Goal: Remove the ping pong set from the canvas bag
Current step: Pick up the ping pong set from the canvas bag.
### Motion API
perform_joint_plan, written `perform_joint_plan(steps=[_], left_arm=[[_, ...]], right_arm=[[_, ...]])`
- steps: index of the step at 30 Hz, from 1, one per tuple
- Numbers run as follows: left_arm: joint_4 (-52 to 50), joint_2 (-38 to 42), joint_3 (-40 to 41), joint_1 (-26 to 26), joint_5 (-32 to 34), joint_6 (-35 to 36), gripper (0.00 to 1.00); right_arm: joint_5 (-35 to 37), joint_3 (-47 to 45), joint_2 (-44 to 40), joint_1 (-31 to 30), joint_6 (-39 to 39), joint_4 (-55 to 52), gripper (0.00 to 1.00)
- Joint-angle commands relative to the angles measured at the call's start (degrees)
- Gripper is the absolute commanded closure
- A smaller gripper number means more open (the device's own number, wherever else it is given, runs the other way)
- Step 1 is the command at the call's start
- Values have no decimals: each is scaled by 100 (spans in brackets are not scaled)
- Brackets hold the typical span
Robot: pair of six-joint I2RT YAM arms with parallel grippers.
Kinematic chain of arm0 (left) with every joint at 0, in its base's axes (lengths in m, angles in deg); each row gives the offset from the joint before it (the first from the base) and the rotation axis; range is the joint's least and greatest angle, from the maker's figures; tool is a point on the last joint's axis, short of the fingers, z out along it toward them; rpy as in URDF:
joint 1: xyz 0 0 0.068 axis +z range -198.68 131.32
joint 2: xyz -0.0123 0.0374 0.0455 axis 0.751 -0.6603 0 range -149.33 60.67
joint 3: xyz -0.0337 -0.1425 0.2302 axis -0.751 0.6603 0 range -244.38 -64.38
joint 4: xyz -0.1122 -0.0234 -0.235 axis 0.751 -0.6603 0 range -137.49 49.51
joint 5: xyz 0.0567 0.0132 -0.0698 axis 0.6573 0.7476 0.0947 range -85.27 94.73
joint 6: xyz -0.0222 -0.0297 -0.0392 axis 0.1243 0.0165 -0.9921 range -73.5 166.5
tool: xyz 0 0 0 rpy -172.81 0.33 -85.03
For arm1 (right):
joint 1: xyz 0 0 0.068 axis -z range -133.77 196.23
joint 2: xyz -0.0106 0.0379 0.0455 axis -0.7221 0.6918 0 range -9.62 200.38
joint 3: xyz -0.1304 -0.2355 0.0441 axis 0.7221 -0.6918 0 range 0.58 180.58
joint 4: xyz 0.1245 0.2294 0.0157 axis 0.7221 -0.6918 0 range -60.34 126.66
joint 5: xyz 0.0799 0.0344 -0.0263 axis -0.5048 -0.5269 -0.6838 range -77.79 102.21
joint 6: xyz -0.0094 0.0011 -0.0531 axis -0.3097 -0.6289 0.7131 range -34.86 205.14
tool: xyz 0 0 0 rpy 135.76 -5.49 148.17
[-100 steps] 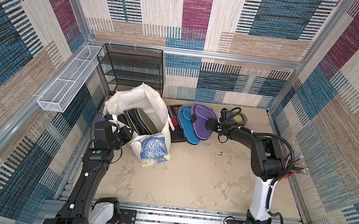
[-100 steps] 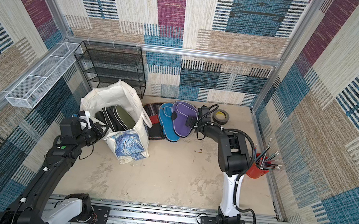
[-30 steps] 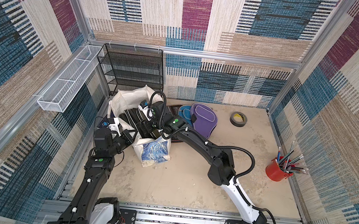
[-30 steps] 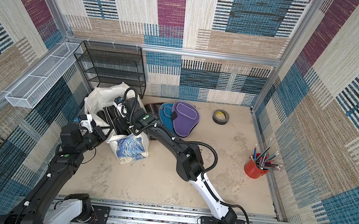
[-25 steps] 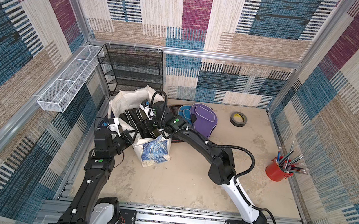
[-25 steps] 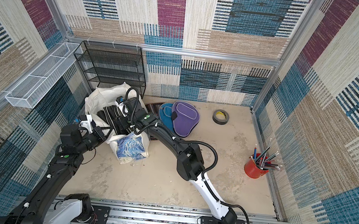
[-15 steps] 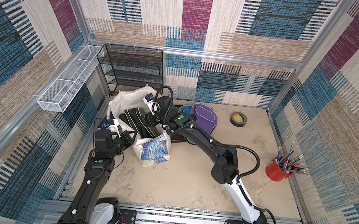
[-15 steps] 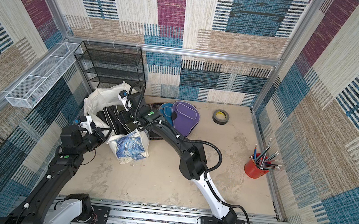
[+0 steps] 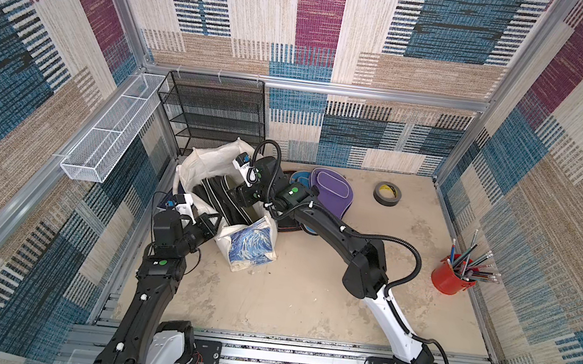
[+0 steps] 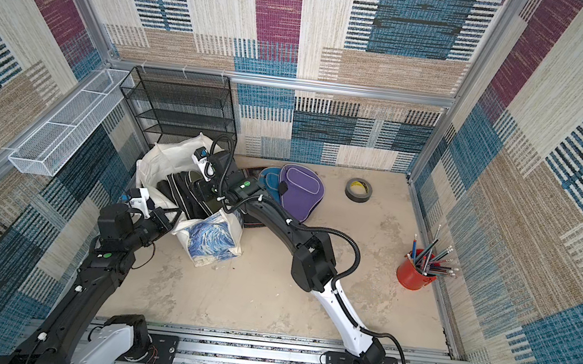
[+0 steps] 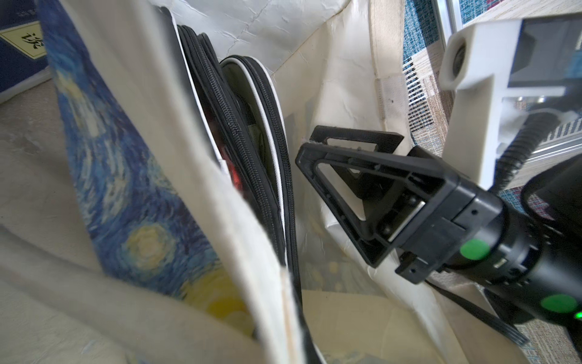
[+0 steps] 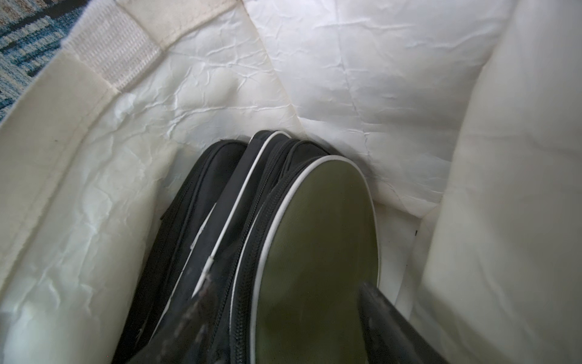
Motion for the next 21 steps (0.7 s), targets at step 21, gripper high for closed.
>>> perform_joint_plan(steps=[21], left_arm=[[-268,144,-19,-9,70,142,100]], right_arm=[[1544,-75,252,-9,88,-97,42]])
